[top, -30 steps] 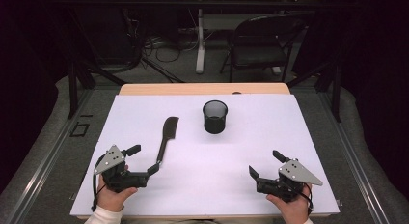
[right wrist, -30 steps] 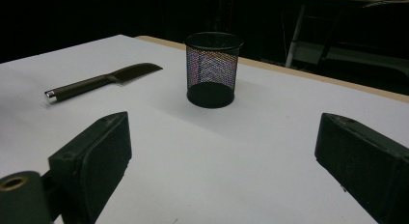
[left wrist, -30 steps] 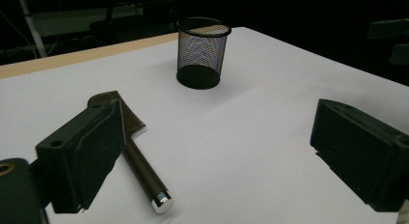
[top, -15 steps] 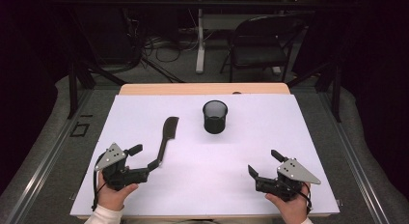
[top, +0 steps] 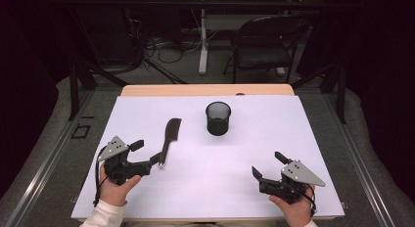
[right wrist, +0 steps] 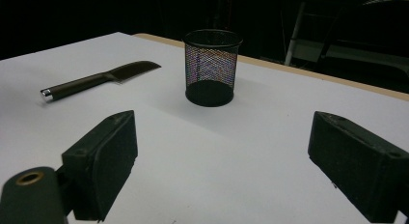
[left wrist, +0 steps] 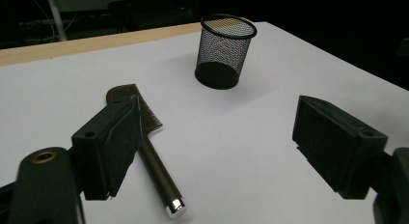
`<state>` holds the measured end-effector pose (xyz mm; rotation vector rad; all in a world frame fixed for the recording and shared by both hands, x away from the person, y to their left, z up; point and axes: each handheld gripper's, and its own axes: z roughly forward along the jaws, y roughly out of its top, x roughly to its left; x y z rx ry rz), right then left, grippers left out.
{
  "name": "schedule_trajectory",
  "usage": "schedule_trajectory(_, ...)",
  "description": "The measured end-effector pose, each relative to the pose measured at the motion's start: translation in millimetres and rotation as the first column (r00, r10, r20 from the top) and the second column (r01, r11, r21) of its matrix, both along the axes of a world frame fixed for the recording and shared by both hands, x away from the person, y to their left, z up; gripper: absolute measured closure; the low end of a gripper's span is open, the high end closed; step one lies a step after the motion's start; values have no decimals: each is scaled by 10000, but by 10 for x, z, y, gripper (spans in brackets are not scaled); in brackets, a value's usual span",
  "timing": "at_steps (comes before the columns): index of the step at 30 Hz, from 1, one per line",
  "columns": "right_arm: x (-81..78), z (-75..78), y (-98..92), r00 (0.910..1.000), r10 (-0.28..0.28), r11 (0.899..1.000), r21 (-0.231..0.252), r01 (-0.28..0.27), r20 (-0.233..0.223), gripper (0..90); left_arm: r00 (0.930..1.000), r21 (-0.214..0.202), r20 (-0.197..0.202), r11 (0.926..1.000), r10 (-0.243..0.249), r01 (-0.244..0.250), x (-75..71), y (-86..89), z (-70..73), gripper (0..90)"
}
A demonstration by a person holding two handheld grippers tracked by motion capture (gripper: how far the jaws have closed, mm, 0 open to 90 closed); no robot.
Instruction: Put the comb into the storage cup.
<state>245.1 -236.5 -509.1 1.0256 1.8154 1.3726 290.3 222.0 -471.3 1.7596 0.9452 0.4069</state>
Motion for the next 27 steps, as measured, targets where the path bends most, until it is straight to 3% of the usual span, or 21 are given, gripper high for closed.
schedule_trajectory(16, 5, -9, 0, 10000, -18, 10000, -54, 18, -65, 109, 10000, 621, -62, 9981, 38, -34, 120, -83, 96, 308)
schedule_trajectory(27, 10, -16, 0, 9999, 33, 10000, -77, -34, -130, 128, 9998, 781, -200, 9969, 30, -14, 194, -172, 108, 424)
